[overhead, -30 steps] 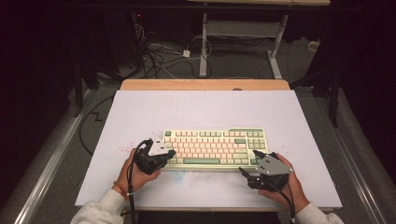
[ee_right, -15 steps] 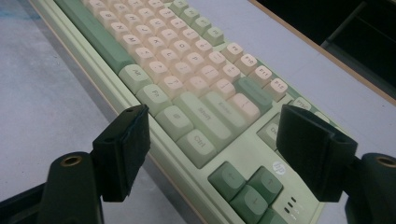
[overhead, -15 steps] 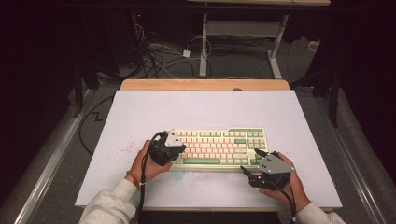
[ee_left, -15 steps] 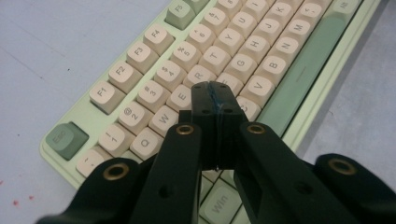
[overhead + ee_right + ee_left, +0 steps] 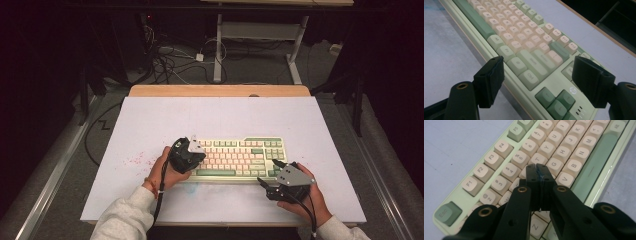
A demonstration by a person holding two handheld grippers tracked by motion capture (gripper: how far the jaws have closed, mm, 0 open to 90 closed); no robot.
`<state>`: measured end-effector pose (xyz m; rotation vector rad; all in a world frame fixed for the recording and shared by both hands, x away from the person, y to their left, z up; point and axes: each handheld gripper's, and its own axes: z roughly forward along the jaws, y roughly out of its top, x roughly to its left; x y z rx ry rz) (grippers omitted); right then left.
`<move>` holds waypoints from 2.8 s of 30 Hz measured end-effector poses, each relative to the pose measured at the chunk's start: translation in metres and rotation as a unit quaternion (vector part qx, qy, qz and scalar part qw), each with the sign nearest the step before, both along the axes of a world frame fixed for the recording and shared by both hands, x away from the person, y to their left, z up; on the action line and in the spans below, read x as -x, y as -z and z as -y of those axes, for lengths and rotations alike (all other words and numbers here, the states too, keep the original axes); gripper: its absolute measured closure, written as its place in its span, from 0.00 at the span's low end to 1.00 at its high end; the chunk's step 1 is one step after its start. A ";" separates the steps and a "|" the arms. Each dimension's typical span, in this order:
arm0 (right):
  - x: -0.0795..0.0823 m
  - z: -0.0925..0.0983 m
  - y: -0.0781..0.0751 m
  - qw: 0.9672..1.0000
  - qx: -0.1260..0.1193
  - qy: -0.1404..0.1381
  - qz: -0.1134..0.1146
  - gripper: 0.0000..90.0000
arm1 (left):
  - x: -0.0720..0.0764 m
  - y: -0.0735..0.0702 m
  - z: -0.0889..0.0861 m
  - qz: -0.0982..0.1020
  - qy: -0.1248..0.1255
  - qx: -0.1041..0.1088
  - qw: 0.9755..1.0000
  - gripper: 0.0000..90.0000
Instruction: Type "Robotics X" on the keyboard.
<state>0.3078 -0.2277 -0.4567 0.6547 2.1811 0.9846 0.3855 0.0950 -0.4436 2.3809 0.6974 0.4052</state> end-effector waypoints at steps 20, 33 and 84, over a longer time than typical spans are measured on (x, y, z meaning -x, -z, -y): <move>-0.001 0.001 0.002 1.000 0.004 -0.003 -0.006 0.30 | -0.020 0.001 0.028 -0.005 0.007 -0.015 1.000 0.96; -0.001 0.001 0.000 1.000 0.006 -0.005 -0.008 0.30 | -0.016 -0.006 0.027 0.010 0.011 -0.010 1.000 0.93; -0.006 -0.001 -0.003 0.999 0.004 -0.018 -0.034 0.44 | 0.059 0.005 -0.063 0.129 -0.022 -0.005 0.991 0.22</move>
